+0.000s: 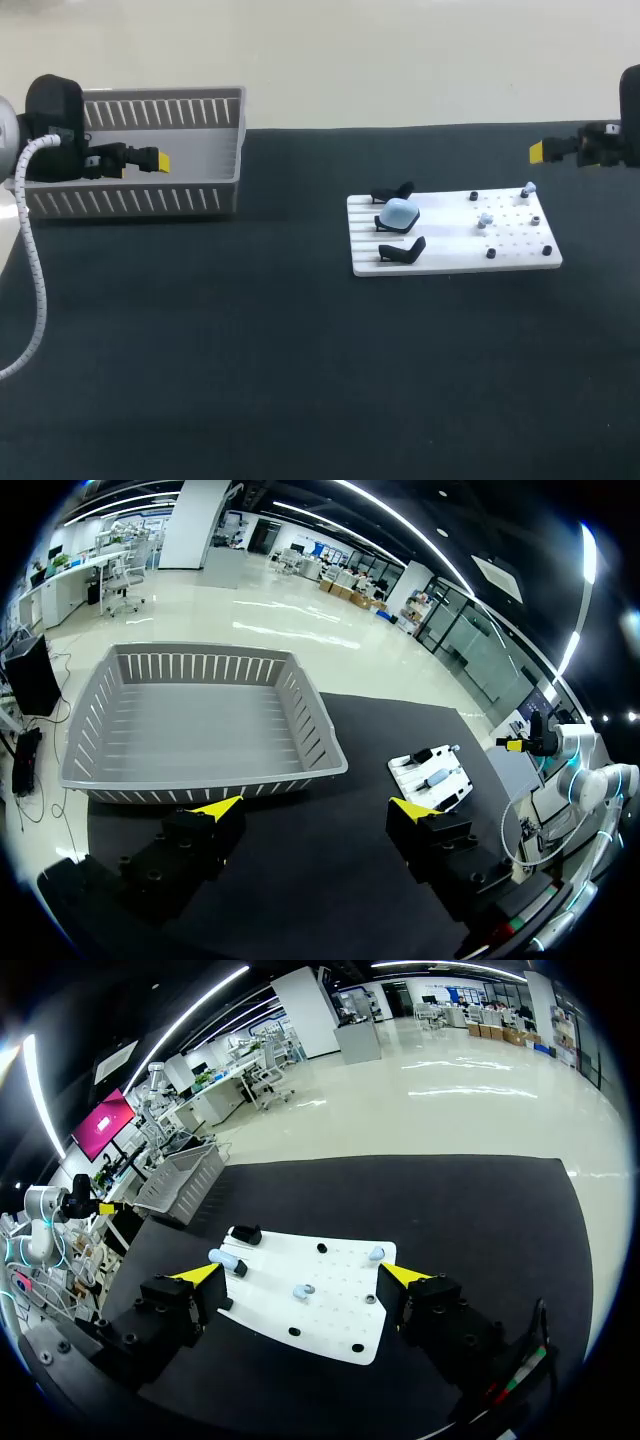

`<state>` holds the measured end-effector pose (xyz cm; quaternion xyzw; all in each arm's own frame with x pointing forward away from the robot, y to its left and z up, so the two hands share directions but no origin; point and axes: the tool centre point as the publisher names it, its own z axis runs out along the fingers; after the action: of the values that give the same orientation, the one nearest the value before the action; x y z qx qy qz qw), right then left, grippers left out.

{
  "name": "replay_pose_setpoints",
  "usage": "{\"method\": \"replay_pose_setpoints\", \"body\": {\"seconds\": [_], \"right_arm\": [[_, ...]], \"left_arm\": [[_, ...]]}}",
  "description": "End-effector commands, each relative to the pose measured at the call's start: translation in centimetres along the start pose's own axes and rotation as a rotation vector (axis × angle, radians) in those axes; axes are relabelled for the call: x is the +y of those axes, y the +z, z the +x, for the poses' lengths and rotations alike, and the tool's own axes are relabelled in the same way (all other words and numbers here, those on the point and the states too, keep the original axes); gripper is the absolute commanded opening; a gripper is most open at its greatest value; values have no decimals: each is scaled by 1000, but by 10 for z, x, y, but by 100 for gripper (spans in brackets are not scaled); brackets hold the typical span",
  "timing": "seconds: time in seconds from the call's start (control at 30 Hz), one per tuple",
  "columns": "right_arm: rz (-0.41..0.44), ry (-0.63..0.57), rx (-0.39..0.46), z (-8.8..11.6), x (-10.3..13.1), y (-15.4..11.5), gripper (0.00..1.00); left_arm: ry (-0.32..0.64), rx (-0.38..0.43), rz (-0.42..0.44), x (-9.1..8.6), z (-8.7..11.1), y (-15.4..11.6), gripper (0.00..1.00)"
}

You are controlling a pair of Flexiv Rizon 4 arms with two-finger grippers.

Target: Pick up each earbud case from the left stands, insert the matching earbuds, close the lid, and place the case in the box.

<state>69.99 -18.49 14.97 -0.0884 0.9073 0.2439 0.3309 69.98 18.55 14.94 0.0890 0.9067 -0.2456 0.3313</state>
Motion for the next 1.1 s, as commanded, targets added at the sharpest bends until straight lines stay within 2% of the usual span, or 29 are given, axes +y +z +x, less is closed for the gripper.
{"method": "replay_pose_setpoints", "body": {"seconds": [0.03,0.53,0.63,0.73,0.93,1.1], "right_arm": [[2,-1,0,0,0,0,100],[2,-1,0,0,0,0,100],[2,-1,0,0,0,0,100],[2,-1,0,0,0,0,100],[2,-1,0,0,0,0,100],[2,-1,0,0,0,0,100]], "left_arm": [[-1,4,-6,-1,-1,0,100],[-1,4,-6,-1,-1,0,100],[44,-15,124,-9,-2,-2,100],[148,-40,228,-20,-3,-1,100],[347,-43,371,-46,-4,3,100],[485,-39,455,-64,-4,10,100]]}}
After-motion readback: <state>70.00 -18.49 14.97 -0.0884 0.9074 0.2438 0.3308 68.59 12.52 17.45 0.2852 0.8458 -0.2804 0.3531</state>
